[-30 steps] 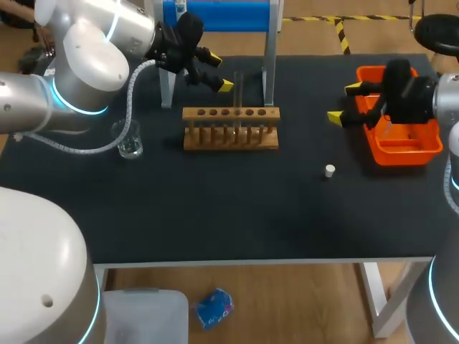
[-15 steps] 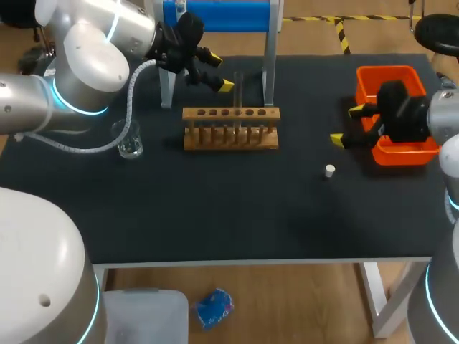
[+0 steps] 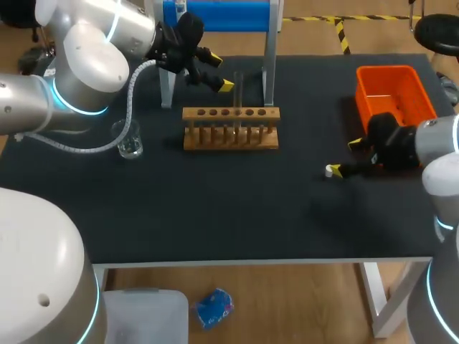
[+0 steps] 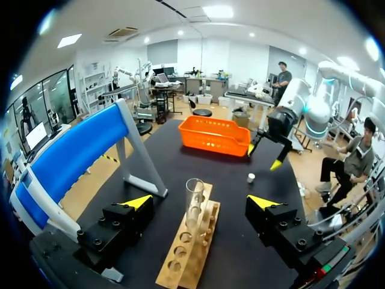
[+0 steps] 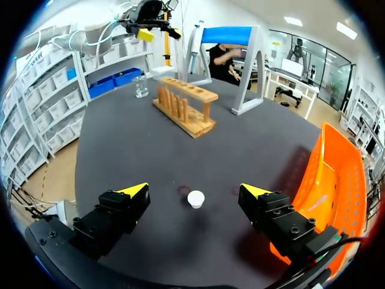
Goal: Invert the test tube, pick up the pipette, mount the tip to pipette, aspirate from beaker and dispense into the tube, eject the tip, return the pipette, and cap with the stopper.
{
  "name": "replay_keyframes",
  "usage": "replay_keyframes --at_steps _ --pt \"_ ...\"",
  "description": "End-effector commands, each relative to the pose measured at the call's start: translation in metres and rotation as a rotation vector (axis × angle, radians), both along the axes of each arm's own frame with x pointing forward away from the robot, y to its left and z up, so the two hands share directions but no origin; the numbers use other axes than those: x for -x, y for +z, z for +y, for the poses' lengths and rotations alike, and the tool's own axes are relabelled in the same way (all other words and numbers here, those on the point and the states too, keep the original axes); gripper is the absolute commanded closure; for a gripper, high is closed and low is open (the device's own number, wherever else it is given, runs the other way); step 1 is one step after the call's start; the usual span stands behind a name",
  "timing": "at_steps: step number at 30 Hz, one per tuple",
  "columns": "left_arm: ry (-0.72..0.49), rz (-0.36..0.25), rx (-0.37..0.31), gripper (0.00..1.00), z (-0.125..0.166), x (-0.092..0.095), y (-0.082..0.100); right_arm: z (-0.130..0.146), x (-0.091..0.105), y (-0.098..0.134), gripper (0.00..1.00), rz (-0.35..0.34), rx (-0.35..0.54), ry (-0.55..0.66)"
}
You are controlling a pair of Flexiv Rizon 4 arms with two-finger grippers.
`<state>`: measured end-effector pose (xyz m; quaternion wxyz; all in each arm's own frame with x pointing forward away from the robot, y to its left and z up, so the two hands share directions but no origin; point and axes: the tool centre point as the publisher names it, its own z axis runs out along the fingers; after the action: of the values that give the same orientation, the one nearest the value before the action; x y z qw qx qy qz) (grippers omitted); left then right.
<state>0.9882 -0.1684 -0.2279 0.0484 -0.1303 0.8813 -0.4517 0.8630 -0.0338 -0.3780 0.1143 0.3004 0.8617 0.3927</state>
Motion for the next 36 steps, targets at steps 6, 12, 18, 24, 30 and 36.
replay_keyframes --at_steps 6,12,18,24,30,36 --pt "-0.002 0.003 -0.003 0.0 0.0 -0.001 0.001 0.003 -0.004 -0.004 0.0 0.001 -0.001 0.001" --pt "-0.002 0.003 -0.003 0.0 0.0 -0.001 0.001 0.003 -0.004 -0.004 0.0 0.001 -0.001 0.001" --pt "-0.002 0.003 -0.003 0.0 0.0 -0.001 0.001 0.003 -0.004 -0.004 0.0 0.001 -0.001 0.001" --pt "-0.002 0.003 -0.003 0.0 0.0 -0.001 0.001 0.005 -0.005 -0.006 0.0 0.02 0.017 -0.009" --pt "-0.002 0.003 -0.003 0.0 0.0 -0.001 0.001 0.004 -0.005 -0.012 0.0 0.038 0.008 -0.035" --pt "-0.002 0.003 -0.003 0.0 0.0 -0.001 0.001 0.006 -0.005 -0.022 0.2 0.06 0.012 -0.037"
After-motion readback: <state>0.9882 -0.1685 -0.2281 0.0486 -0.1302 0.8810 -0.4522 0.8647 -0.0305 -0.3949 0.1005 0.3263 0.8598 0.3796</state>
